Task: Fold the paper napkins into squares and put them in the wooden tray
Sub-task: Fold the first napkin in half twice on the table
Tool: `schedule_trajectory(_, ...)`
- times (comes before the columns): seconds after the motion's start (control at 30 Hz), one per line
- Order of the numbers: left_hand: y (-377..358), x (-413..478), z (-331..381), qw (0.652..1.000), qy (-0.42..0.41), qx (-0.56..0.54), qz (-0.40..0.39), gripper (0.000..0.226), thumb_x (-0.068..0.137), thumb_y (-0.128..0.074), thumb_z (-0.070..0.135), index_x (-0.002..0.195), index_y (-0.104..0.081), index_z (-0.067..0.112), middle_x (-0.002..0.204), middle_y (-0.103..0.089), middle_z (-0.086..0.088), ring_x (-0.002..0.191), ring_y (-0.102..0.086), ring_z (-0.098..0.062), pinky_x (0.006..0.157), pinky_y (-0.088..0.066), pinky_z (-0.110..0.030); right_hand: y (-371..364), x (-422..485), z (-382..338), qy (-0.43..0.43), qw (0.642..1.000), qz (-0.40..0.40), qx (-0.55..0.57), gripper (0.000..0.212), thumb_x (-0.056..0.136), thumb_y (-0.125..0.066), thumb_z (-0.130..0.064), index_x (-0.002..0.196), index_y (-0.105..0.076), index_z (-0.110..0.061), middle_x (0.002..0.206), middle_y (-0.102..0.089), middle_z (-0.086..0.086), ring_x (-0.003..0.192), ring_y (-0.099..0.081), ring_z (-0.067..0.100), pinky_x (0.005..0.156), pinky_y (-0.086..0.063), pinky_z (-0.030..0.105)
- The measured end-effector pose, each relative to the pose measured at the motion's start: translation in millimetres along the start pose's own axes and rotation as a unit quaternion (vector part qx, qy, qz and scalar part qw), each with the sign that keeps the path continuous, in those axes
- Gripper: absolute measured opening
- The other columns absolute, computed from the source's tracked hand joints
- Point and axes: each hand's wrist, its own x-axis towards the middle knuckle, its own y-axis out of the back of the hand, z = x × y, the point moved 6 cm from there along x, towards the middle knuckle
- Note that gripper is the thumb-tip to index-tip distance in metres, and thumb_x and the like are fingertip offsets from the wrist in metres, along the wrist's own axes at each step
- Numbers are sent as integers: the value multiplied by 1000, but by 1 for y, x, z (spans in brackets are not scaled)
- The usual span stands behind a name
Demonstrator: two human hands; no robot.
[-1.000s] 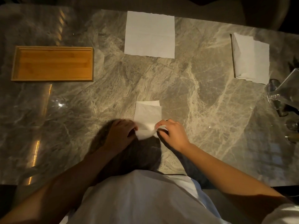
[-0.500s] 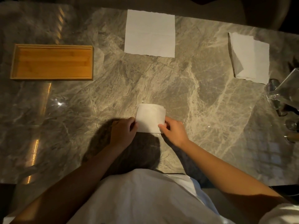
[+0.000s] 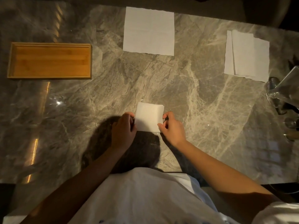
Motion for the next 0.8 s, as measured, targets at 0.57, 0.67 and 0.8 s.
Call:
schedule_trajectory(0.57, -10, 15, 2, 964, -136, 201, -110, 55, 80, -56, 23, 133, -45, 22, 151, -29, -14, 138, -25, -35, 106, -26, -56, 24, 3, -38, 133, 980, 118, -88, 27, 80, -62, -15, 107, -57, -19, 98, -57, 0, 87, -56, 19, 72, -33, 30)
schedule_trajectory(0.67, -12, 16, 0, 960, -146, 206, -122, 56, 80, -56, 26, 135, -43, 23, 153, -25, -14, 140, -22, -35, 108, -21, -58, 7, 4, -64, 221, 962, 33, -156, 42, 79, -65, -16, 120, -59, -22, 123, -57, 5, 109, -52, 28, 83, -34, 37)
schedule_trajectory(0.8, -13, 18, -6, 957, -150, 211, -134, 58, 84, -54, 34, 139, -39, 26, 156, -18, -11, 143, -14, -33, 109, -16, -60, -17, 13, -59, 207, 952, -94, -204, 60, 90, -60, -31, 144, -36, -27, 158, -25, -2, 144, -20, 25, 116, -16, 48)
